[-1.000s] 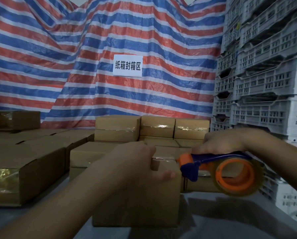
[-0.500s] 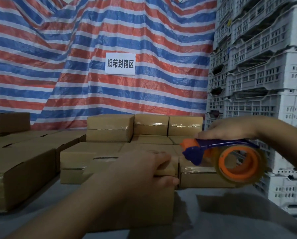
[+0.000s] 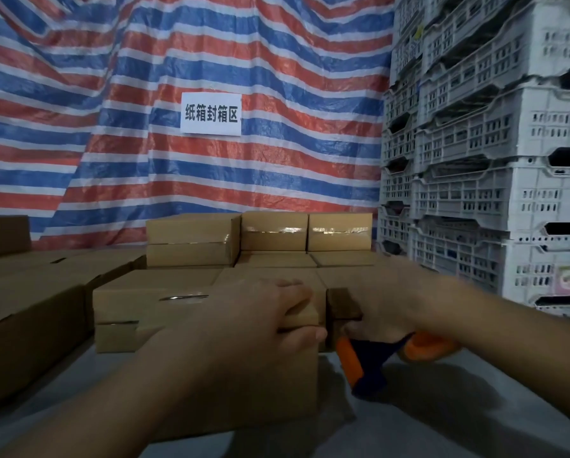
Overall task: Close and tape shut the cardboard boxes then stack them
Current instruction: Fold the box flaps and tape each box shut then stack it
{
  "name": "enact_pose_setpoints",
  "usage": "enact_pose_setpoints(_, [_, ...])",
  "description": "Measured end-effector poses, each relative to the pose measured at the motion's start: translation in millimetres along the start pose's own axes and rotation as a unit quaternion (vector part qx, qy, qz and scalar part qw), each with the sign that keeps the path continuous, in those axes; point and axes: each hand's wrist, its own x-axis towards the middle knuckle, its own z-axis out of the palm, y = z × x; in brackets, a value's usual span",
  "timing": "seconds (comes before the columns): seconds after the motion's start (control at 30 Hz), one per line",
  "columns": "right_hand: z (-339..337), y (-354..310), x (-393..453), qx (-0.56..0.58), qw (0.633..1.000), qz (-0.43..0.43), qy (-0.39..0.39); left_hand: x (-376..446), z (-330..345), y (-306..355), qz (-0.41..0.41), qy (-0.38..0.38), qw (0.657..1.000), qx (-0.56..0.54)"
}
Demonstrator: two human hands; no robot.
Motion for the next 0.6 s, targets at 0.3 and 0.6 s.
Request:
enact_pose_setpoints(0.3, [64.7, -25.9, -34.8, 0.104, 0.966, 0.174, 0.163, 1.7, 1.3, 1.0, 0.008, 0.012, 1.0, 0.019])
enact_pose_setpoints(0.6, [27.8, -12.3, -34.7, 0.203, 0.947, 0.19, 0.159, 2.8, 1.3, -2.5, 0.02, 0.03, 0.999, 0.037])
